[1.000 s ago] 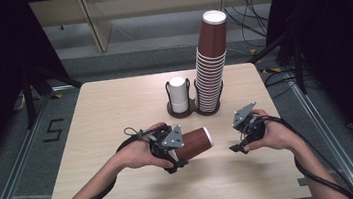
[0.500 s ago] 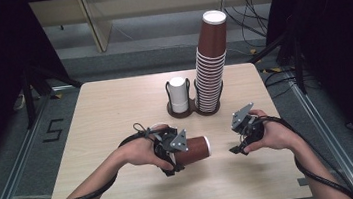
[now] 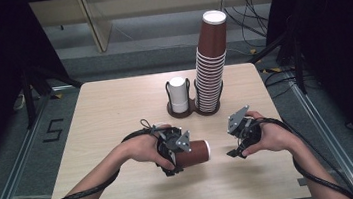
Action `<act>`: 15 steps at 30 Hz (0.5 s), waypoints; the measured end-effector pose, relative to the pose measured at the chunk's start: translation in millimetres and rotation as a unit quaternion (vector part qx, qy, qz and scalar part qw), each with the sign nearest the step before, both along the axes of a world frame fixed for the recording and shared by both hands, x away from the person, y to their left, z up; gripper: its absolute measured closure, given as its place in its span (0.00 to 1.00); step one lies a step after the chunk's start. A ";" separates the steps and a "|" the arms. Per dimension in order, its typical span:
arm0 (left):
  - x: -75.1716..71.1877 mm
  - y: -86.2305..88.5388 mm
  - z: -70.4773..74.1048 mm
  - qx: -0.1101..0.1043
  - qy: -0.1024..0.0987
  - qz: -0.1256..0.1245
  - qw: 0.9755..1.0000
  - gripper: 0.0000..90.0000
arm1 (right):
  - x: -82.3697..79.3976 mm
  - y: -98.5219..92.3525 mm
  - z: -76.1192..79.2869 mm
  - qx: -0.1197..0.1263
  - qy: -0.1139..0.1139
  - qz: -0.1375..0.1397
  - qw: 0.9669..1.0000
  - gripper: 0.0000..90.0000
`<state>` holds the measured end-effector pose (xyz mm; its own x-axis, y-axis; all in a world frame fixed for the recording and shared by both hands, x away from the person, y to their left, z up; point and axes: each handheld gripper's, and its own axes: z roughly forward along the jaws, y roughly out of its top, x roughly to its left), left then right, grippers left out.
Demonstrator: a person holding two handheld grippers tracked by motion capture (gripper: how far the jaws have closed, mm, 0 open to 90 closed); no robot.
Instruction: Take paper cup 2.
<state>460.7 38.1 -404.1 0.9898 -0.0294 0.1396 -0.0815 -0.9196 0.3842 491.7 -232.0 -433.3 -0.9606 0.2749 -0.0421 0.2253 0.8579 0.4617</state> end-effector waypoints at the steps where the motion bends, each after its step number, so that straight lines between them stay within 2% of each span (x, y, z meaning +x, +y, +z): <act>1: 0.1 -0.3 0.0 0.003 0.001 0.000 1.000 0.14 | -0.7 1.1 0.1 0.000 0.000 0.003 1.000 0.22; 3: 0.5 -0.6 -0.4 0.006 0.003 0.000 1.000 0.14 | -0.7 3.7 -0.1 0.001 -0.005 0.019 1.000 0.22; 8: 0.2 -1.3 -1.1 0.018 0.011 -0.001 1.000 0.14 | -5.2 9.1 0.4 -0.001 0.001 0.019 1.000 0.22; 10: 0.0 -2.1 -1.1 0.020 0.013 -0.003 1.000 0.14 | -5.2 12.0 0.1 0.000 -0.003 0.037 0.999 0.22; 12: 0.3 -2.6 -0.5 0.028 0.012 -0.007 1.000 0.14 | -7.9 15.0 0.6 -0.002 0.001 0.034 0.999 0.22; 14: 0.5 -3.2 -0.2 0.030 0.012 -0.008 0.999 0.14 | -8.2 18.1 1.1 0.000 -0.002 0.047 0.999 0.21; 15: 0.1 -3.4 -0.5 0.028 0.014 -0.007 0.999 0.14 | -9.8 18.9 1.5 0.000 0.003 0.041 0.999 0.21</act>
